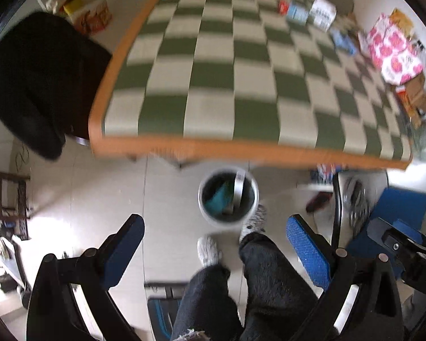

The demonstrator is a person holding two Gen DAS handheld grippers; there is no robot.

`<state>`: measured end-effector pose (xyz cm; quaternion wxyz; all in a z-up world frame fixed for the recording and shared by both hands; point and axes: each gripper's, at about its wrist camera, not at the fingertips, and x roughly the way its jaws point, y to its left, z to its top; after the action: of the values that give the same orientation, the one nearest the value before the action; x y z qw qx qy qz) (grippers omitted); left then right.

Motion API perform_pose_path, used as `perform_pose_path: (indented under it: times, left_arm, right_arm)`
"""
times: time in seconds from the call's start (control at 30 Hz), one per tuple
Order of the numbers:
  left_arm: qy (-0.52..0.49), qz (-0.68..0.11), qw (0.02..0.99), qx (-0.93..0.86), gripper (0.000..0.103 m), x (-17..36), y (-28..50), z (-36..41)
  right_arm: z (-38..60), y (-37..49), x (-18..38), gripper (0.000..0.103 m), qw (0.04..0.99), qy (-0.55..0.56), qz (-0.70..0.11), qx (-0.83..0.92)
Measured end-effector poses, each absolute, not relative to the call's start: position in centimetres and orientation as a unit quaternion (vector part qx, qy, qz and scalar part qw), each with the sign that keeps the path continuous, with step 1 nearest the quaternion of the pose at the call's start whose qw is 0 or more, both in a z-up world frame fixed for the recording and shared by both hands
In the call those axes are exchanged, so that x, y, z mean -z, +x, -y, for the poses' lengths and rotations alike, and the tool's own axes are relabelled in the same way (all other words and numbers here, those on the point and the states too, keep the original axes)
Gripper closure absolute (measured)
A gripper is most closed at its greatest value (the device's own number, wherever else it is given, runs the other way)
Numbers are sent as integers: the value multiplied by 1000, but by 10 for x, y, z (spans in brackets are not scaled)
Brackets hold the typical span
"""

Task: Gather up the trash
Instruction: 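Grasp the Perfectland milk carton with the left tool while the right tool grasps the clear-blue plastic wrapper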

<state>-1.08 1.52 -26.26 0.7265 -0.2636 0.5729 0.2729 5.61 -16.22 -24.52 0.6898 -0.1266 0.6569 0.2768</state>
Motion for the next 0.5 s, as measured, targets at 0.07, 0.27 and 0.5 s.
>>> perform_pose_path:
  times: [0.07, 0.27, 0.5]
  left_arm:
    - [-257, -560, 736, -279, 0, 251, 10, -27]
    - [-239, -539, 753, -293, 0, 234, 102, -67]
    - [-248, -559, 728, -311, 0, 249, 235, -126]
  right_arm:
    - [155, 81, 229, 1, 703, -112, -647, -274]
    - [131, 180, 203, 1, 726, -85, -630, -263]
    - [86, 337, 223, 1, 732, -79, -632, -242]
